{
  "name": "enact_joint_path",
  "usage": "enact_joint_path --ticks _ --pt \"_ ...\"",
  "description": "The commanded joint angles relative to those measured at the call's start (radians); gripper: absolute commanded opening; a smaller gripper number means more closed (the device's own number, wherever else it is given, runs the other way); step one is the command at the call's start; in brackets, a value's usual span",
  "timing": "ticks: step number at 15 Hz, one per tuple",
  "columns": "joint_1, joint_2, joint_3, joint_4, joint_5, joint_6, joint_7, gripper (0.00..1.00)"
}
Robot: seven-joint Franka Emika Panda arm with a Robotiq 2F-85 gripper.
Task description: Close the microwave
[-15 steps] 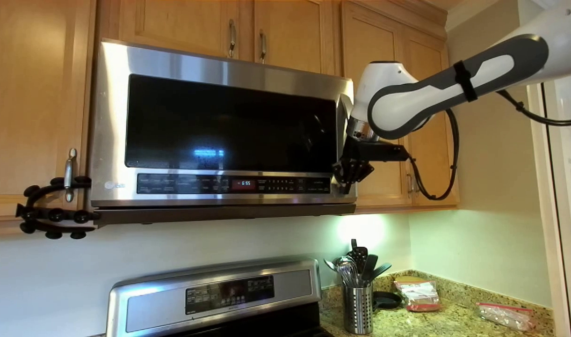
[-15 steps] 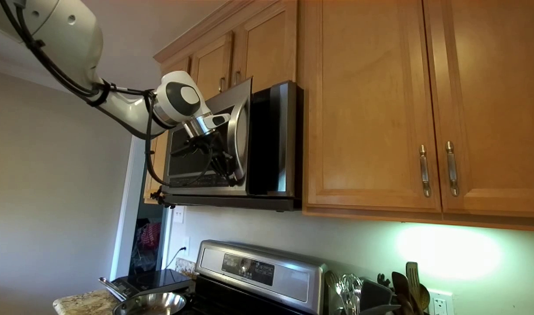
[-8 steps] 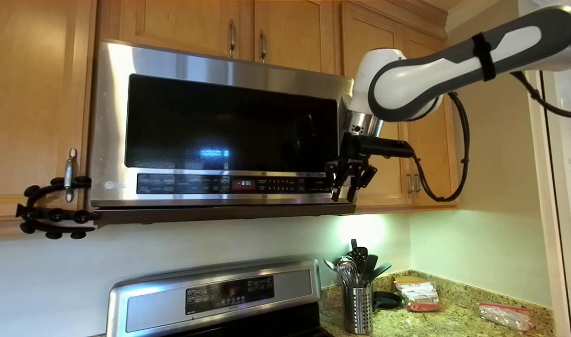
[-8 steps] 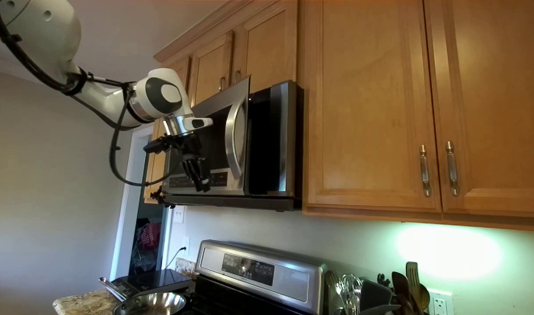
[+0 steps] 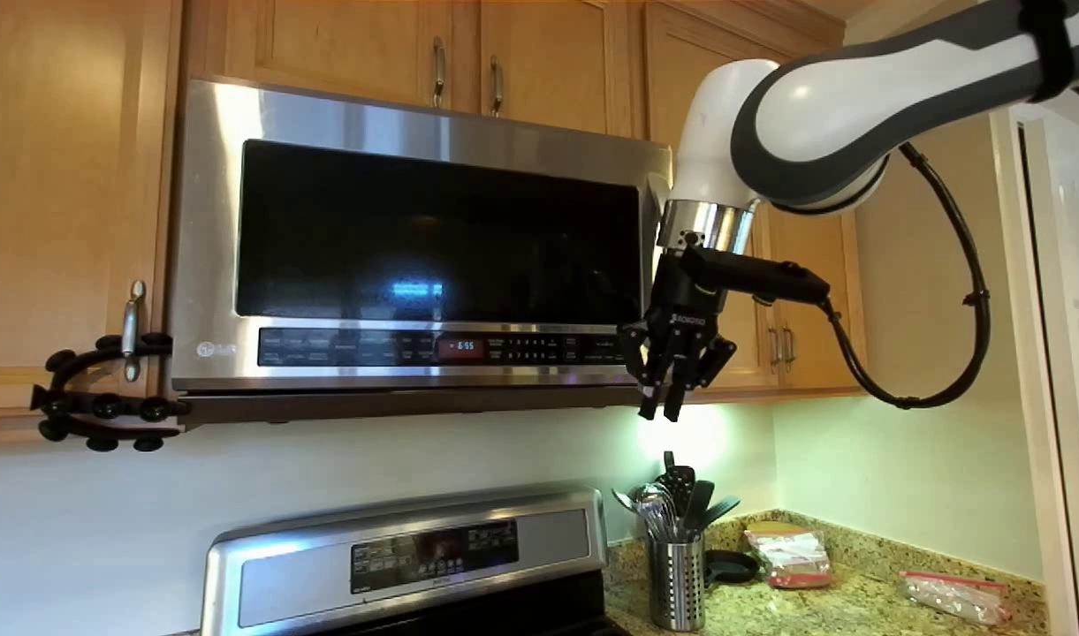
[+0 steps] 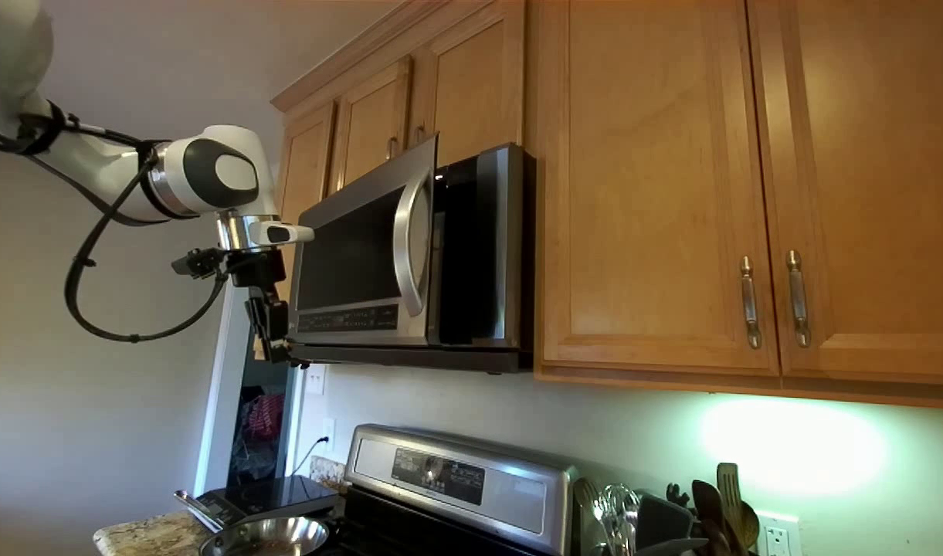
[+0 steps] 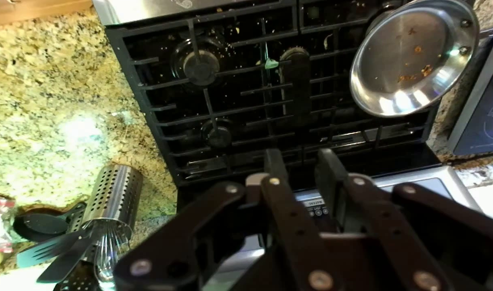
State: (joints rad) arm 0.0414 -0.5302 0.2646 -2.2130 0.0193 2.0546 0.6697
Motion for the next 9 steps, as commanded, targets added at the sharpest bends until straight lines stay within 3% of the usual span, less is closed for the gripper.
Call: enact_joint_path --ticks 1,4,7,8,9 --pt "-0.045 -0.047 -0.012 -0.003 -0.069 -0.017 0.014 0.04" --pt "-0.084 -0.019 -0.04 0.044 -0.125 -0.012 -0.017 0.0" --pt "-0.085 -0.019 -0.044 0.041 -0.121 -0.002 -0.013 0.07" --pt "-0.088 -0.015 -0.049 0.047 -0.122 -0.002 -0.018 0.02" --pt "-0.088 -0.014 -0.049 0.047 -0.122 -0.002 -0.018 0.05"
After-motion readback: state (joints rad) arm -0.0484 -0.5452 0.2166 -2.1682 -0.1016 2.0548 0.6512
